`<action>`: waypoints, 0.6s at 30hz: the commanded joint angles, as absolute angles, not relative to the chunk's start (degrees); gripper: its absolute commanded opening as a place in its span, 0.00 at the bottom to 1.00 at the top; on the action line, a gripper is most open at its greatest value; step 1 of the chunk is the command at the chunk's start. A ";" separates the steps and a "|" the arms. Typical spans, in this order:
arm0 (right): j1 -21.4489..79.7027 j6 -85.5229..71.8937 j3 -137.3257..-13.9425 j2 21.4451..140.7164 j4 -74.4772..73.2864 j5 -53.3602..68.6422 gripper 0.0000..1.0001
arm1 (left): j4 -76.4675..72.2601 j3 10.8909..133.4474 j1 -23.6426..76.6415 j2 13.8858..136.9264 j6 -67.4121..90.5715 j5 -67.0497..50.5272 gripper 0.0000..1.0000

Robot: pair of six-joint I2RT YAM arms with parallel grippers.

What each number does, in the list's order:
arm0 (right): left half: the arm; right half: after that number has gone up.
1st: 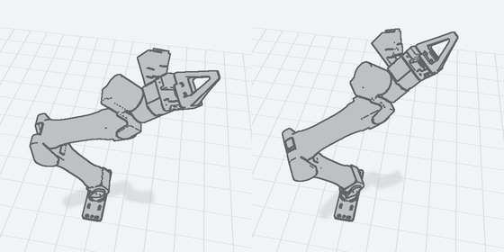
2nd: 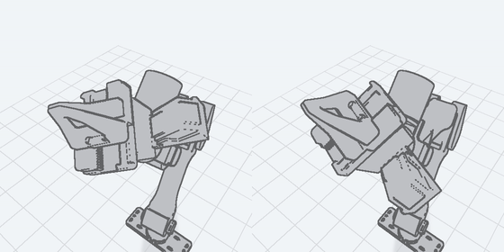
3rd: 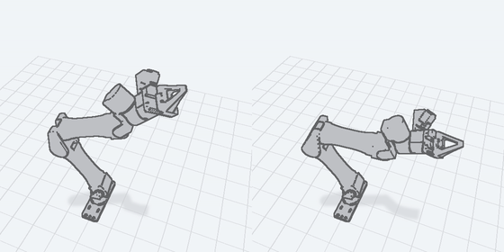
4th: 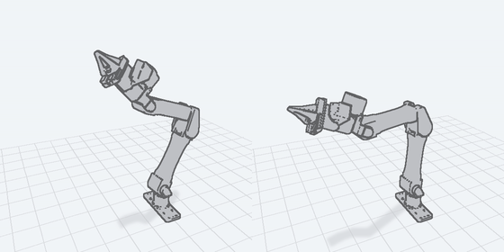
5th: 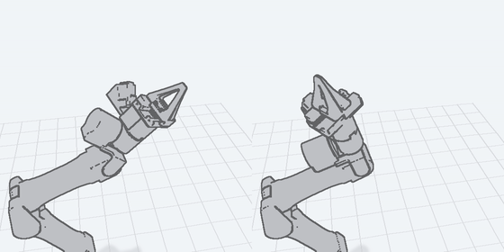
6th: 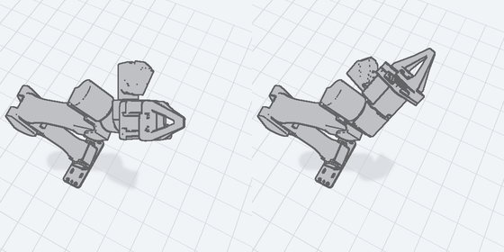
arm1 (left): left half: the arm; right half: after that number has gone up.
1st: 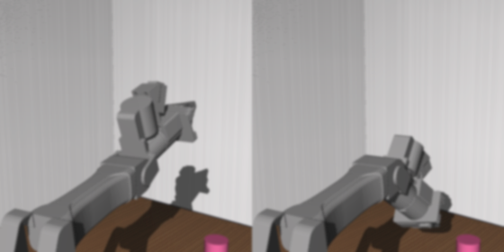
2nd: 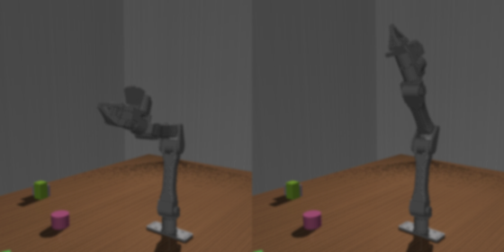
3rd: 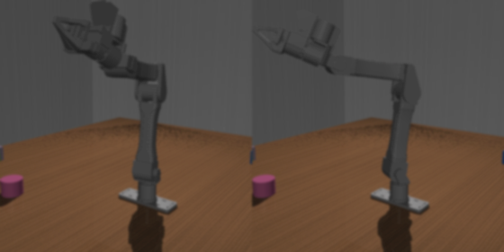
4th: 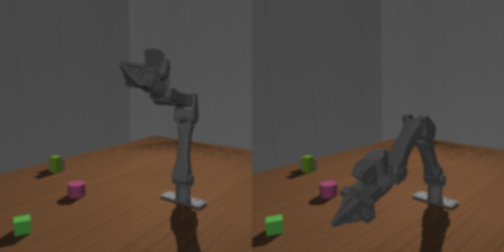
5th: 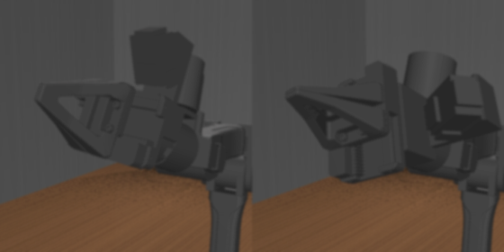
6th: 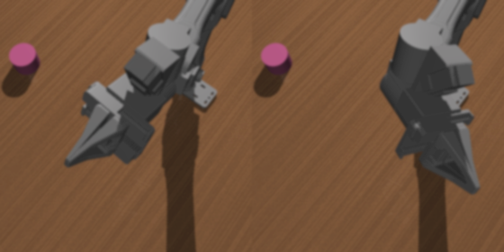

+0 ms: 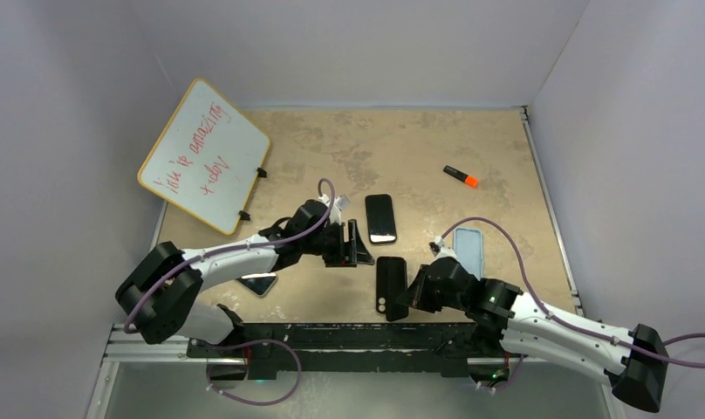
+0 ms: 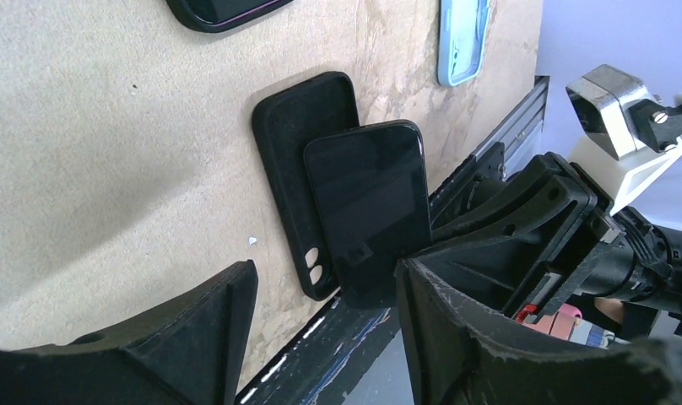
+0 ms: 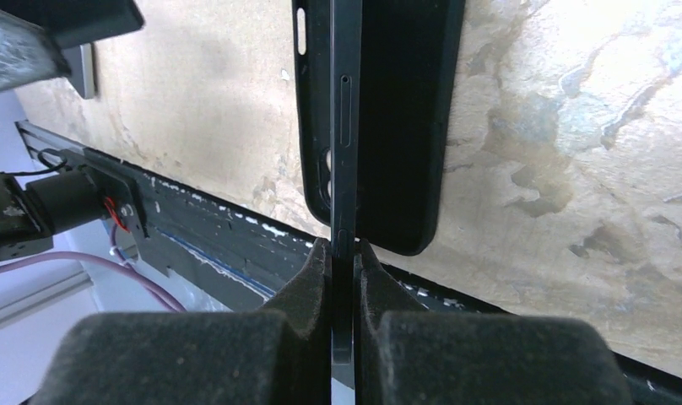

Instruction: Put the phone into the phone case

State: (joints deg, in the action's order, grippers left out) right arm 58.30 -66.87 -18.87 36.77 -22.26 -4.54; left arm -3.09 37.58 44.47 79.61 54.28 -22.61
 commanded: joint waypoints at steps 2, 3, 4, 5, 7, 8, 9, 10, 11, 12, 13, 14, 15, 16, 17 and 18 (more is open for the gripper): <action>58.27 -69.07 -16.11 36.69 -14.36 -4.03 0.00 | -7.77 36.95 45.92 81.81 55.03 -23.17 0.61; 58.27 -69.01 -15.68 36.79 -13.20 -3.78 0.00 | -7.86 36.85 46.10 82.26 55.02 -22.98 0.61; 58.23 -69.00 -15.39 36.82 -12.30 -3.70 0.00 | -8.09 36.76 46.32 82.78 55.02 -22.96 0.60; 58.27 -68.93 -15.16 37.02 -11.63 -3.74 0.00 | -8.43 36.55 46.55 83.58 54.94 -22.74 0.60; 58.27 -68.84 -14.95 37.72 -11.23 -4.31 0.00 | -9.15 36.19 46.86 84.94 55.13 -22.72 0.59; 58.26 -68.45 -14.94 38.16 -10.98 -4.49 0.00 | -9.90 35.95 46.99 85.63 55.37 -22.89 0.59; 58.27 -68.08 -14.90 38.55 -10.72 -4.64 0.00 | -10.56 35.67 47.26 86.40 55.57 -23.00 0.58; 58.27 -67.78 -14.67 38.84 -10.20 -4.70 0.00 | -11.27 35.48 47.50 87.09 55.81 -23.09 0.57; 58.26 -67.66 -14.25 38.95 -9.53 -4.78 0.00 | -11.70 35.31 47.78 87.77 56.07 -23.13 0.57; 58.27 -67.60 -13.64 38.98 -8.75 -4.85 0.00 | -12.33 35.18 48.14 88.46 56.32 -23.16 0.56; 58.27 -67.67 -12.91 38.75 -7.74 -4.99 0.00 | -12.83 35.16 48.53 89.10 56.42 -23.14 0.55; 58.27 -67.81 -12.19 38.58 -6.80 -5.01 0.00 | -13.24 35.22 48.85 89.91 56.49 -23.12 0.55; 58.27 -68.21 -11.46 38.34 -6.08 -5.13 0.00 | -13.60 35.24 49.13 90.67 56.66 -23.19 0.54; 58.27 -68.51 -10.86 38.20 -5.77 -5.24 0.00 | -14.00 35.32 49.39 91.41 56.75 -23.25 0.53; 58.26 -68.82 -10.48 38.07 -5.50 -5.30 0.00 | -14.40 35.40 49.69 92.12 56.88 -23.33 0.52; 58.27 -69.08 -10.03 37.95 -5.49 -5.42 0.00 | -14.76 35.42 49.97 92.72 56.99 -23.37 0.50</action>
